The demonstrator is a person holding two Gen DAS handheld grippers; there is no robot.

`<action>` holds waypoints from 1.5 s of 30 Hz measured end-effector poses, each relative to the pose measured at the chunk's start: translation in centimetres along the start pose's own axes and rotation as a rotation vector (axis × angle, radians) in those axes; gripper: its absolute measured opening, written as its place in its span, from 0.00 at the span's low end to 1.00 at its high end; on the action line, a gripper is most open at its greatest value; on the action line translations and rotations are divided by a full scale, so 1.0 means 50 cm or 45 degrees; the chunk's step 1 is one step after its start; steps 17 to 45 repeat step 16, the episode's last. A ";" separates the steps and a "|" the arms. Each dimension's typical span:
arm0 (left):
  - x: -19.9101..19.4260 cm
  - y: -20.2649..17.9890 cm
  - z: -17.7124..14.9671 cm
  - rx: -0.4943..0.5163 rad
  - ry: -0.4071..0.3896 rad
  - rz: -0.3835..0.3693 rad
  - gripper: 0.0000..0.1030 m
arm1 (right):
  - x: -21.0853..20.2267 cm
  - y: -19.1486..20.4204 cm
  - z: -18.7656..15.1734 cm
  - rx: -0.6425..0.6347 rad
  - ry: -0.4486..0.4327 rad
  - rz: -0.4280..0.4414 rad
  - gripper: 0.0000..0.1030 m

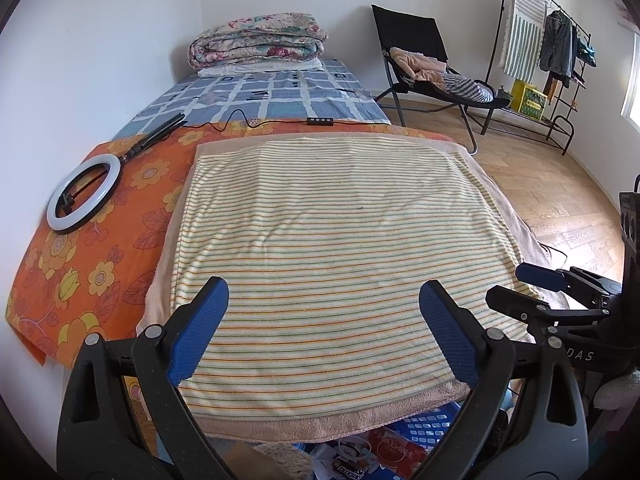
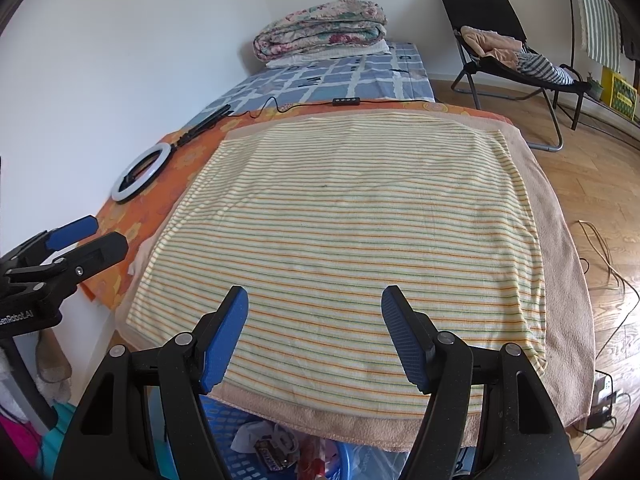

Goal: Collect trash

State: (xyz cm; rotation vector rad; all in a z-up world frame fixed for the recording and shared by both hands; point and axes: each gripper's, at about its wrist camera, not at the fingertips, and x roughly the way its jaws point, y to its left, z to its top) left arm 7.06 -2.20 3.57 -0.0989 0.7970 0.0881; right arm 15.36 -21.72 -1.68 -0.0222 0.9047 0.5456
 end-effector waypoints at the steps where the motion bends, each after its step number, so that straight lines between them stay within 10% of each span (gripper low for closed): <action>1: 0.001 0.002 0.000 -0.006 0.006 0.004 0.98 | 0.000 0.000 0.000 0.000 0.000 0.000 0.67; 45: -0.002 0.000 -0.005 0.001 0.014 0.019 0.99 | 0.007 -0.008 -0.006 0.010 0.013 -0.010 0.67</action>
